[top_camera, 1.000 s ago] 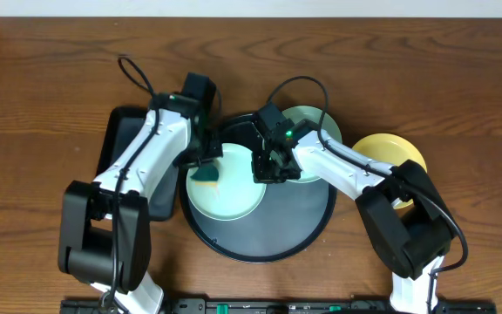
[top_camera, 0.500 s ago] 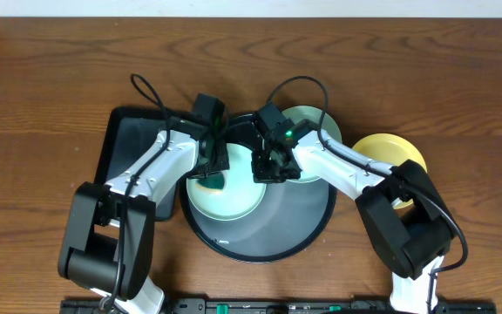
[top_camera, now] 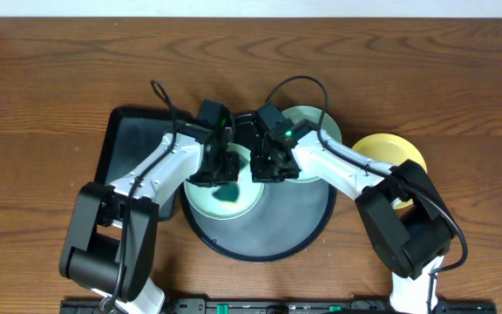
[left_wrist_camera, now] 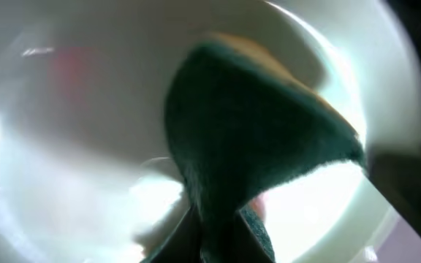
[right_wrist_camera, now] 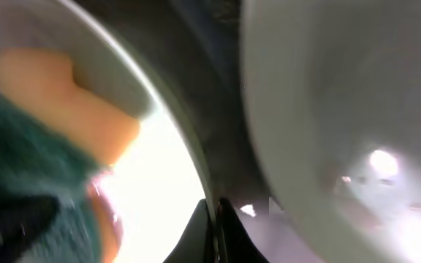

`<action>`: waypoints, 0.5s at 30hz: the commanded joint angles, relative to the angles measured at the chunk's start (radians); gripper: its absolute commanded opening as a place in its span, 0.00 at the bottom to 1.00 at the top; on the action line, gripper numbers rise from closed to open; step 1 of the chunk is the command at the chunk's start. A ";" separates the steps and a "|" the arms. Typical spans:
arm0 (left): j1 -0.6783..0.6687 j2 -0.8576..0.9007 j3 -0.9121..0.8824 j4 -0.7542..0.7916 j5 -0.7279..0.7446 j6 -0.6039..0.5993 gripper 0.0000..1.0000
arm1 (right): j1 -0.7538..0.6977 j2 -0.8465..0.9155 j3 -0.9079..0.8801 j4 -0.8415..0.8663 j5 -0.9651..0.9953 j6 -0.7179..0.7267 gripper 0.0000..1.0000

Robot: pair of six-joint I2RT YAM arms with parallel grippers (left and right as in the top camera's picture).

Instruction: Clean dirty plates on tray and stack at the side

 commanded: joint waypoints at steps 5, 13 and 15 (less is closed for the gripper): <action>0.013 0.012 0.010 -0.007 -0.430 -0.229 0.07 | 0.006 -0.005 0.018 -0.009 0.002 0.009 0.01; 0.013 0.012 0.010 -0.029 -0.442 -0.242 0.08 | 0.006 -0.005 0.018 -0.009 0.002 0.010 0.01; 0.013 0.012 0.010 -0.047 -0.412 -0.240 0.08 | 0.006 -0.005 0.018 -0.009 0.003 0.010 0.01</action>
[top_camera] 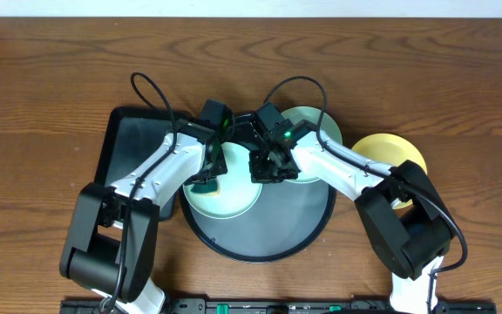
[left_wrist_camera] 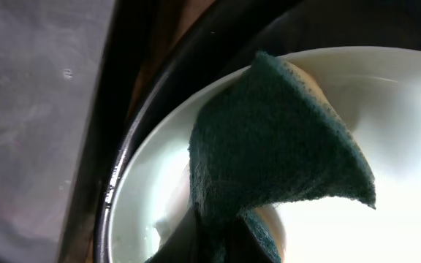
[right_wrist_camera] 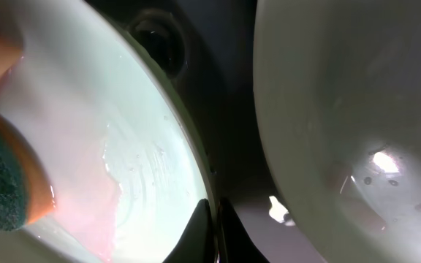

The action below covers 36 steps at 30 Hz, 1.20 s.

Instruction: Clean dirty plates on tray and stack at the side

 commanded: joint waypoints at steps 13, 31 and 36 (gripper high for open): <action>0.019 0.014 0.003 0.043 0.498 0.291 0.07 | 0.004 -0.005 0.018 -0.005 0.003 0.009 0.01; 0.046 0.014 0.003 -0.051 0.020 -0.022 0.08 | 0.002 -0.005 0.018 -0.010 0.003 0.001 0.01; 0.043 0.014 0.003 -0.126 0.306 0.229 0.07 | 0.001 -0.005 0.018 -0.008 0.003 0.002 0.01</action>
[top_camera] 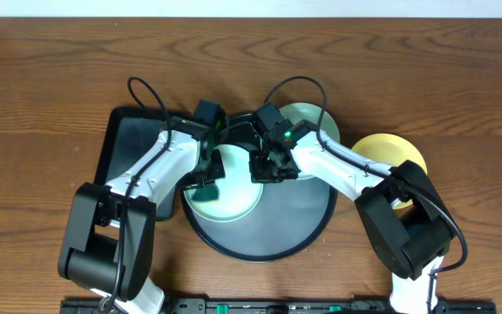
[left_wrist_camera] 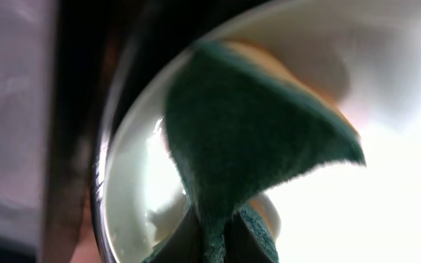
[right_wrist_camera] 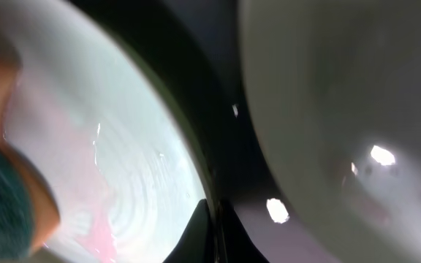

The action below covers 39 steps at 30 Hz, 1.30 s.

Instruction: Clean dirty plates on tray and stack at the side

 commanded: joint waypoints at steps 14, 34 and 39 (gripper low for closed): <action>0.011 0.013 -0.009 0.074 0.327 0.102 0.07 | 0.002 -0.005 0.016 -0.007 0.003 0.001 0.01; 0.016 -0.106 0.248 -0.128 -0.138 0.003 0.08 | 0.001 -0.005 0.016 -0.013 0.003 -0.007 0.01; 0.088 -0.197 0.302 -0.228 -0.136 0.040 0.07 | 0.001 -0.027 0.021 -0.011 0.003 -0.049 0.01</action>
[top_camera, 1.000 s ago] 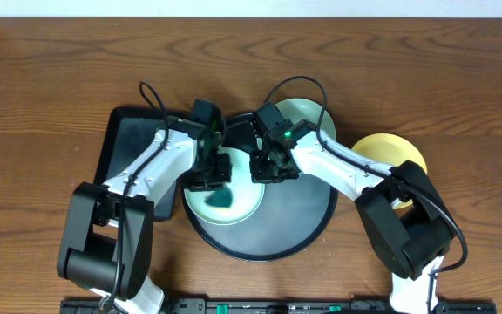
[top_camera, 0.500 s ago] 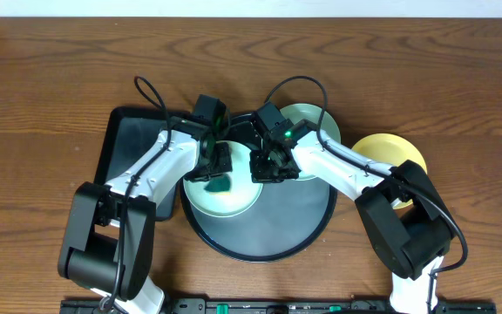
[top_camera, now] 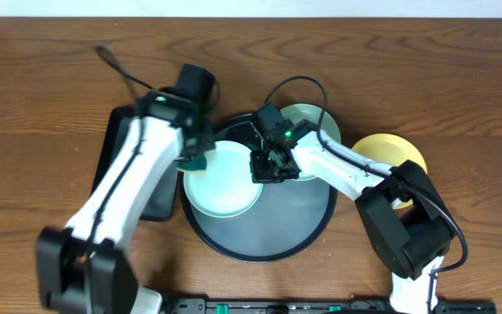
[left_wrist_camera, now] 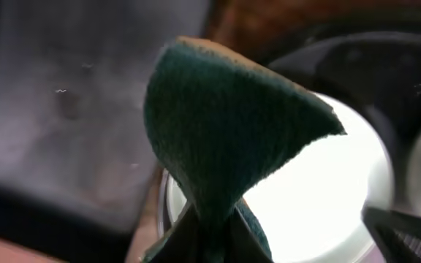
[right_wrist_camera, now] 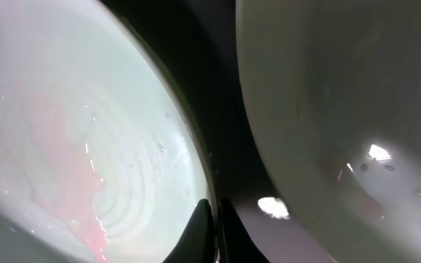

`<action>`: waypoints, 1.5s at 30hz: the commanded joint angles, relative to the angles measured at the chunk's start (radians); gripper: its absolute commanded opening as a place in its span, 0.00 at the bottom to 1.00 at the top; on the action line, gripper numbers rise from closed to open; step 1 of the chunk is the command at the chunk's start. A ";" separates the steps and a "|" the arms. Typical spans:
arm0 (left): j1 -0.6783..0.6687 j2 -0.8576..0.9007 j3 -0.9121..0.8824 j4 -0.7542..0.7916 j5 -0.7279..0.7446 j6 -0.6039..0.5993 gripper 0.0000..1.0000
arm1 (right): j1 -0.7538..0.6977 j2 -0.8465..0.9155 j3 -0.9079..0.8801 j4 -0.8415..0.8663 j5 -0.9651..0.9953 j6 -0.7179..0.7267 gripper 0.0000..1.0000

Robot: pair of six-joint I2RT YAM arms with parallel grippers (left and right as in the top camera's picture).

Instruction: Clean dirty plates on tray and stack at the side

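A pale green plate [top_camera: 225,181] lies on the round black tray [top_camera: 273,231]. A pink smear still shows on the plate [right_wrist_camera: 79,139] in the right wrist view. My right gripper [top_camera: 264,167] is shut on its right rim, the fingertips [right_wrist_camera: 212,219] pinching the edge. The green and orange sponge [left_wrist_camera: 225,139] is in my left gripper [left_wrist_camera: 210,237], which is shut on it. Sponge and left gripper [top_camera: 197,157] hang above the plate's upper-left rim, clear of its surface. A second pale plate [top_camera: 314,122] sits at the tray's upper right, also seen as the grey plate [right_wrist_camera: 342,109].
A rectangular black tray [top_camera: 129,161] lies left of the round one, partly under my left arm. A yellow plate [top_camera: 395,150] rests on the wooden table [top_camera: 42,78] at the right. Cables arc over both arms.
My left gripper has risen off the plate with the sponge and now hangs over the plate's upper-left rim, its arm swung up and outward. The right gripper still holds the rim.
The sponge was pressed near the plate's middle while my right gripper held the rim. It then lay on the left part, then at the left edge. Now it is off the plate, and a faint pink smear is left on it.
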 commanded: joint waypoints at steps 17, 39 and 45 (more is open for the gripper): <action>0.344 -0.067 0.034 -0.053 -0.030 0.054 0.08 | 0.056 -0.269 0.051 -0.088 0.384 -0.290 0.01; 0.347 -0.065 0.023 -0.046 -0.030 0.054 0.07 | 0.435 -0.393 0.051 -0.061 1.338 -0.456 0.01; 0.347 -0.065 0.023 -0.046 -0.030 0.054 0.08 | 0.473 -0.393 0.051 0.043 1.480 -0.555 0.01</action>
